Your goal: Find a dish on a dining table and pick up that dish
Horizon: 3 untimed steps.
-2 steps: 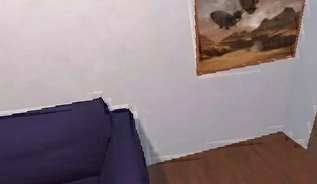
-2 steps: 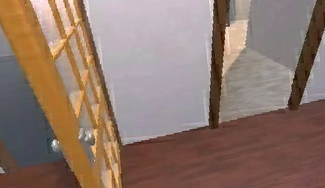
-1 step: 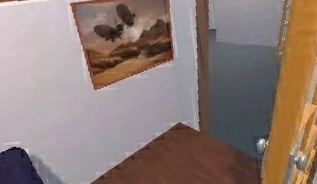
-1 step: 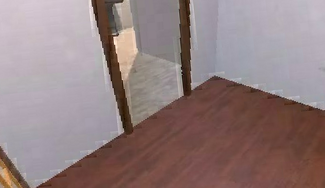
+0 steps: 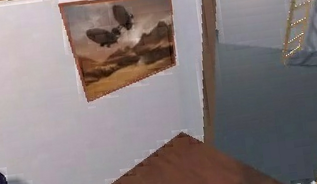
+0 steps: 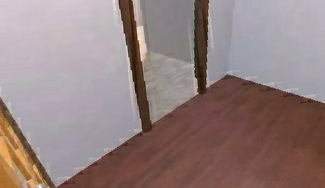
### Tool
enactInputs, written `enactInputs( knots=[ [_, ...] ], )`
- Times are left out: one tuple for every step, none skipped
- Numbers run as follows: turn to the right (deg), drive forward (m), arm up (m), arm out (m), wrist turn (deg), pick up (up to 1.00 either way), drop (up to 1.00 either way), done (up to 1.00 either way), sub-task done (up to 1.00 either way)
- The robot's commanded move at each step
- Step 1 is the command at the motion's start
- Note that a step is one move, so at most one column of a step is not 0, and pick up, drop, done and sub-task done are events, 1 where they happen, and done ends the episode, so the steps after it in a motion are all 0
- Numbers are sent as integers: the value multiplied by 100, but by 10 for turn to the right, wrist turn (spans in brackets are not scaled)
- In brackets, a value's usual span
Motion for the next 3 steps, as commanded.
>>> enactInputs(
  knots=[
    [450, 0, 0, 0, 0, 0, 0, 0, 0],
    [450, 0, 0, 0, 0, 0, 0, 0, 0],
    [450, 0, 0, 0, 0, 0, 0, 0, 0]
  ],
)
